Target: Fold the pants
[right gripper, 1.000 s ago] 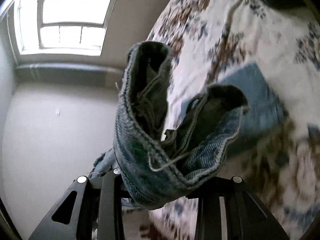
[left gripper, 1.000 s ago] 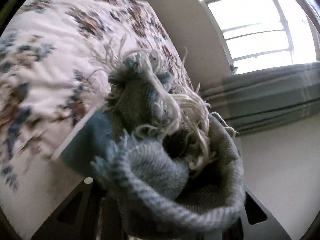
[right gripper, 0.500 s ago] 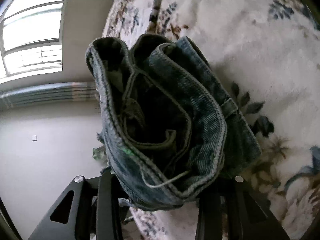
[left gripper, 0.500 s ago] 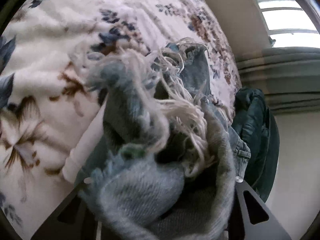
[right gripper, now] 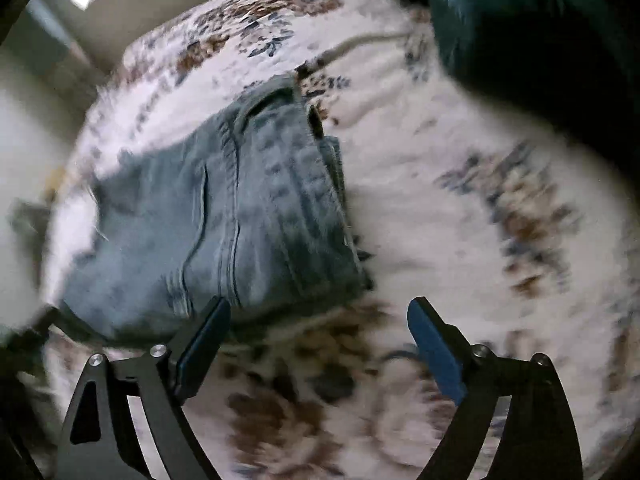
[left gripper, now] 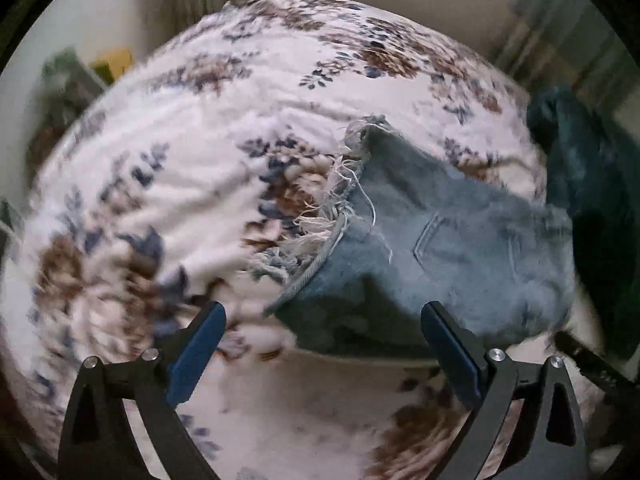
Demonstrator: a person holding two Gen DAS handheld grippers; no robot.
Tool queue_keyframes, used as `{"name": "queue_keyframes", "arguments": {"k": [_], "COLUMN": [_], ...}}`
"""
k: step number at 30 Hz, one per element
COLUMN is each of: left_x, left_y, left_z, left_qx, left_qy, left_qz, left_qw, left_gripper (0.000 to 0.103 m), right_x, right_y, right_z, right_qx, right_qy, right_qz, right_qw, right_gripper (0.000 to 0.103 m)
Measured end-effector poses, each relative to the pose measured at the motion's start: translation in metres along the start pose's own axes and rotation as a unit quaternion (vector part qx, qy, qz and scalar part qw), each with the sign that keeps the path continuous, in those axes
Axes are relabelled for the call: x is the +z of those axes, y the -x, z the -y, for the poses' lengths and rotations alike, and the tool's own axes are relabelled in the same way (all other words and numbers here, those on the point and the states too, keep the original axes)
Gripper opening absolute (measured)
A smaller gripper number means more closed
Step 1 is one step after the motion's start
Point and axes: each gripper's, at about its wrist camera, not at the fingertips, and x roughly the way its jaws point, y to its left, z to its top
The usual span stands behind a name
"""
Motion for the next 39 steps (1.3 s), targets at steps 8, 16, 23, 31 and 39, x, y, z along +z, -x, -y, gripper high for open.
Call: {"name": "queue_keyframes", "arguments": {"k": [8, 16, 23, 31, 39], "left_x": [-0.018, -0.054, -0.103, -0.174, -0.215], "left_y": [0.074, 0.204, 0.319, 0.434, 0.515], "left_z": [0.026, 0.036, 0.037, 0.033, 0.023], "left_qx": [0.02, 0.018, 0.014, 0.013, 0.003], "left_qy": [-0.076, -0.1, -0.107, -0.119, -0.106], "left_qz": [0.021, 0.078, 0.129, 0.175, 0.202], "left_qw": [0.9967, 0.9918, 0.9858, 0.9773, 0.9735], "left_gripper": [0.1, 0.1, 0.1, 0.1, 0.1], "right_x": [-0.047, -0.099, -0.166, -0.252, -0.325], "right_y": [0.116, 0.267, 0.386, 0.518, 0.629], "right_z": [-0.028, -0.021, -0.017, -0.008, -0.004], "right_qx": [-0.05, -0.05, -0.027, 0.0, 0.008], "right_qy": [0.011, 0.006, 0.026, 0.054, 0.076], "right_qz": [0.055, 0.115, 0.155, 0.212, 0.262], "right_qw": [0.997, 0.992, 0.987, 0.976, 0.962], "right_gripper": [0.094, 0.094, 0.094, 0.094, 0.094]}}
